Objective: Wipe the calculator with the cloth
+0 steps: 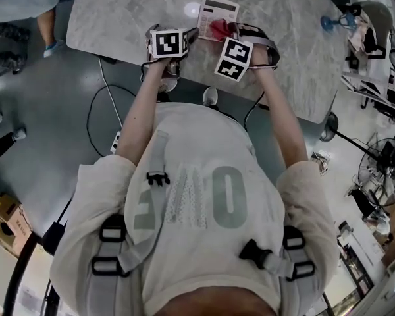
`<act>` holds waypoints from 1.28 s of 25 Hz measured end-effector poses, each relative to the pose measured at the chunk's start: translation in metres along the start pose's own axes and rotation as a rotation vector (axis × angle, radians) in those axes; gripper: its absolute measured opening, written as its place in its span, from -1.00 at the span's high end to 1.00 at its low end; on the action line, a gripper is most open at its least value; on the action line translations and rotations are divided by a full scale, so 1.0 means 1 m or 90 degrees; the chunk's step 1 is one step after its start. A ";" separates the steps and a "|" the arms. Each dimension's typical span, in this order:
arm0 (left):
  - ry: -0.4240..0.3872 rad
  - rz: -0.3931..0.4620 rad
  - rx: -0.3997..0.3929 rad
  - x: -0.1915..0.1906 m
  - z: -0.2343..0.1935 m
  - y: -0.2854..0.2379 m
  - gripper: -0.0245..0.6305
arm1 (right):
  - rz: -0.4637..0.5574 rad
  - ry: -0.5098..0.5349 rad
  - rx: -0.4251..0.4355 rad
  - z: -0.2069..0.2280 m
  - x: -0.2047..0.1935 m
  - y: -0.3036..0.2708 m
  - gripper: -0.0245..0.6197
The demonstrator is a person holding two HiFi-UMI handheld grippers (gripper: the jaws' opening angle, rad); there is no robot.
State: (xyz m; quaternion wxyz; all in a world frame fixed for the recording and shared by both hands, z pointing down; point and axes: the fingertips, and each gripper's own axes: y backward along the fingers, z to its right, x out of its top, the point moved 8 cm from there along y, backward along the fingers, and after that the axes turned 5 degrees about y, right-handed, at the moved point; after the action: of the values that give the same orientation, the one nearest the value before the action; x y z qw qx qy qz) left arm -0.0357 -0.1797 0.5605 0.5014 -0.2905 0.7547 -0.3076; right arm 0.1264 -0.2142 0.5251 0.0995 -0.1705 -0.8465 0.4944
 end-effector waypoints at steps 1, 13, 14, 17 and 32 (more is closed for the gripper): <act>0.016 0.000 0.003 0.002 -0.001 0.002 -0.75 | -0.001 -0.006 -0.010 0.010 -0.001 0.001 0.75; 0.034 0.124 0.007 0.053 -0.014 0.046 -0.75 | -0.030 -0.005 -0.069 0.087 0.008 -0.020 0.75; 0.035 0.128 0.012 0.054 -0.018 0.049 -0.75 | -0.033 -0.002 -0.068 0.089 0.010 -0.024 0.75; 0.047 0.133 0.020 0.052 -0.025 0.053 -0.75 | -0.041 0.008 -0.058 0.090 0.013 -0.036 0.75; 0.087 0.154 0.033 0.042 -0.055 0.072 -0.75 | -0.054 0.033 -0.012 0.063 0.039 -0.052 0.75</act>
State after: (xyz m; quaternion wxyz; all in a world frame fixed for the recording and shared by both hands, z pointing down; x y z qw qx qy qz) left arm -0.1099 -0.1557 0.4988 0.4895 -0.1628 0.8085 -0.2831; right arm 0.0594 -0.2736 0.5392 0.1409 -0.1480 -0.8547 0.4772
